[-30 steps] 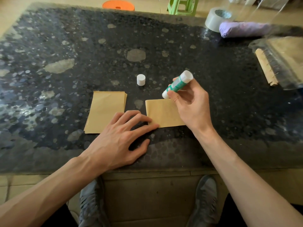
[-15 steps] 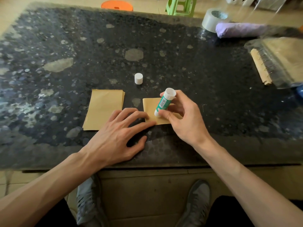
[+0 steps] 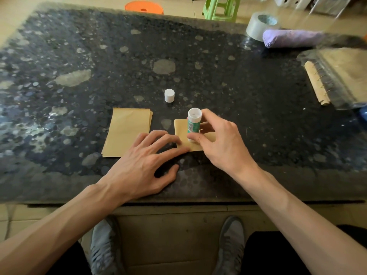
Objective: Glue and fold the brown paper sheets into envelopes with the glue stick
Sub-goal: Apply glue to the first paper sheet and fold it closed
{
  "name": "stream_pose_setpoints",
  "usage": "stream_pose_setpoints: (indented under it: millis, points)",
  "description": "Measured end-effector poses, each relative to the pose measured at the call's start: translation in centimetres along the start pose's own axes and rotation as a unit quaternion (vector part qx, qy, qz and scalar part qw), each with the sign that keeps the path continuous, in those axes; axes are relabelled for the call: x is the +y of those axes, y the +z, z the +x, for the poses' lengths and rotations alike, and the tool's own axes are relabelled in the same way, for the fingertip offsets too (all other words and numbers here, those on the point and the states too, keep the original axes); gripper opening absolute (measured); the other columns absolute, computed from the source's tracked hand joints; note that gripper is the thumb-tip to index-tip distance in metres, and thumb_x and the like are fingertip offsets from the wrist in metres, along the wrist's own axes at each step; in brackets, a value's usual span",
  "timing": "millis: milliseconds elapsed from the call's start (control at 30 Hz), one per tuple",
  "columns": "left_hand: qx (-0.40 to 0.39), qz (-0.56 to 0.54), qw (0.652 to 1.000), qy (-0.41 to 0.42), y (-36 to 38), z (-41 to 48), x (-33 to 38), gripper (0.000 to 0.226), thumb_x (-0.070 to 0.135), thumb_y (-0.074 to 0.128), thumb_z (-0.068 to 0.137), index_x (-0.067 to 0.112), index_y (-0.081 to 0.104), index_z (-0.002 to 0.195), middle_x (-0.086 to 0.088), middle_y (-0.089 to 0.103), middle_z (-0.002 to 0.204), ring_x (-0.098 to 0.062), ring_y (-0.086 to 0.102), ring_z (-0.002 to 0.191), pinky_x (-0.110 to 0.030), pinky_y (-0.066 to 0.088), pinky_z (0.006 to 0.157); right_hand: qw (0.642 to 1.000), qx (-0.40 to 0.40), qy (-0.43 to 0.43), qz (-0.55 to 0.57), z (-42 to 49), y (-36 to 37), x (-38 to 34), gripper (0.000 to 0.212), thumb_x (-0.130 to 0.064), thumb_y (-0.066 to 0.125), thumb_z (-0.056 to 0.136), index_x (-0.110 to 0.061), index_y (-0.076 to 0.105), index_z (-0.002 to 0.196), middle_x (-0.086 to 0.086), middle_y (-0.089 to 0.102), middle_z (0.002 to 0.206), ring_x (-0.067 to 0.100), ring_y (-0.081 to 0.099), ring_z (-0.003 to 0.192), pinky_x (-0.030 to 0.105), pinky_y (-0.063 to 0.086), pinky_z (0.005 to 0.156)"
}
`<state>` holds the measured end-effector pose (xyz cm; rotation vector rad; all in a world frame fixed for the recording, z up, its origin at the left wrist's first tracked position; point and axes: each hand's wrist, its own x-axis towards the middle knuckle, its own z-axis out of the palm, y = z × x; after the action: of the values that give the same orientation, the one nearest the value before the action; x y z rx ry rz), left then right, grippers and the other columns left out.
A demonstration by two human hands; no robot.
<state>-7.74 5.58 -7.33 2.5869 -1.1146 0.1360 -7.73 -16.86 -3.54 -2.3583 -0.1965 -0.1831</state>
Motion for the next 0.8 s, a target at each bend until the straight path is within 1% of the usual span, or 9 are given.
stream_pose_setpoints:
  millis: [67, 133, 333, 433, 633, 800]
  points:
    - [-0.001, -0.002, 1.0, 0.003, 0.0, 0.0, -0.1, 0.048, 0.043, 0.054, 0.101, 0.031, 0.056, 0.147, 0.007, 0.053, 0.145, -0.021, 0.047, 0.133, -0.042, 0.041, 0.104, 1.0, 0.004, -0.001, -0.011, -0.1, 0.1, 0.2, 0.027, -0.021, 0.077, 0.093, -0.02, 0.064, 0.117, -0.013, 0.071, 0.104, 0.005, 0.067, 0.099, 0.024, 0.053, 0.086]
    - [0.0, -0.005, 1.0, 0.003, 0.0, 0.0, -0.1, 0.047, 0.043, 0.054, 0.101, 0.031, 0.058, 0.146, 0.007, 0.053, 0.144, -0.021, 0.047, 0.134, -0.042, 0.041, 0.104, 1.0, 0.011, 0.0, -0.008, -0.2, 0.3, 0.5, 0.027, -0.018, 0.077, 0.093, -0.019, 0.064, 0.117, -0.01, 0.073, 0.103, 0.006, 0.067, 0.1, 0.027, 0.053, 0.085]
    - [0.0, -0.008, 1.0, 0.007, 0.1, -0.1, -0.3, 0.048, 0.043, 0.055, 0.101, 0.03, 0.057, 0.147, 0.006, 0.053, 0.146, -0.022, 0.046, 0.135, -0.043, 0.04, 0.107, 1.0, 0.011, 0.014, 0.004, 0.3, 0.3, 0.9, 0.027, -0.016, 0.077, 0.093, -0.017, 0.065, 0.117, -0.008, 0.075, 0.107, 0.006, 0.068, 0.108, 0.035, 0.056, 0.09]
    - [-0.003, -0.006, 1.0, 0.005, 0.1, -0.1, -0.3, 0.049, 0.044, 0.054, 0.101, 0.03, 0.056, 0.148, 0.006, 0.052, 0.147, -0.021, 0.046, 0.136, -0.042, 0.04, 0.108, 1.0, 0.014, 0.014, 0.0, 0.6, 0.4, 1.1, 0.028, -0.017, 0.077, 0.094, -0.018, 0.065, 0.119, -0.008, 0.075, 0.108, 0.008, 0.069, 0.107, 0.038, 0.057, 0.092]
    - [-0.004, -0.007, 1.0, 0.005, 0.1, 0.0, -0.3, 0.048, 0.044, 0.053, 0.102, 0.032, 0.056, 0.148, 0.006, 0.052, 0.147, -0.021, 0.045, 0.136, -0.042, 0.04, 0.108, 1.0, 0.019, 0.016, 0.0, 1.4, 0.4, 1.4, 0.027, -0.017, 0.077, 0.093, -0.018, 0.065, 0.117, -0.008, 0.075, 0.106, 0.006, 0.068, 0.108, 0.034, 0.056, 0.091]
    - [-0.009, -0.005, 1.0, 0.004, 0.1, -0.1, -0.3, 0.049, 0.045, 0.053, 0.102, 0.033, 0.054, 0.149, 0.007, 0.051, 0.148, -0.02, 0.044, 0.137, -0.041, 0.039, 0.108, 1.0, 0.024, 0.015, -0.008, 2.0, 0.5, 1.6, 0.028, -0.018, 0.077, 0.094, -0.017, 0.064, 0.118, -0.008, 0.075, 0.109, 0.005, 0.067, 0.11, 0.032, 0.057, 0.092]
